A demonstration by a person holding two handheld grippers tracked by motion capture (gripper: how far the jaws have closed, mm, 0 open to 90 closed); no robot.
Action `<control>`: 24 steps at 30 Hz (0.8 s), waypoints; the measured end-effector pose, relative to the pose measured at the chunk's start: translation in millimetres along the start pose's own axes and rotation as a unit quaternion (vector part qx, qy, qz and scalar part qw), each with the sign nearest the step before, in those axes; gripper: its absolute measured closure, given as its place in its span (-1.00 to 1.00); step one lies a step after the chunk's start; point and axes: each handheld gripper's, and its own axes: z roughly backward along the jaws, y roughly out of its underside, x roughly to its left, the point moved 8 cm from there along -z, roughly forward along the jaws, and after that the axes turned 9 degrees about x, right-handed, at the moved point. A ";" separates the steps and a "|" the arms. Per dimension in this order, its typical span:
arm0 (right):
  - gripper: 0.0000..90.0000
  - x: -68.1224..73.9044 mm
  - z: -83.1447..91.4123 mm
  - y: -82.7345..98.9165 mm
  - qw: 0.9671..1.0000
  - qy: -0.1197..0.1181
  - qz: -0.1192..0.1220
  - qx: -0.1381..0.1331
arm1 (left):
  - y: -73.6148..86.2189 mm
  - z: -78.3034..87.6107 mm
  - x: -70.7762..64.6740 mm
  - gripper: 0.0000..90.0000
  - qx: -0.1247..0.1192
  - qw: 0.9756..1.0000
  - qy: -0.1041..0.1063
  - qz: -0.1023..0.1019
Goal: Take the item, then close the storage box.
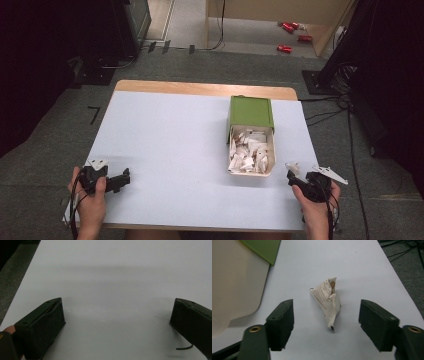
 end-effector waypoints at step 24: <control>-0.46 46.5 51.2 -20.9 0.998 -0.031 0.034 -0.046 | 0.0 0.0 0.0 -1.00 0.000 1.000 0.000 0.000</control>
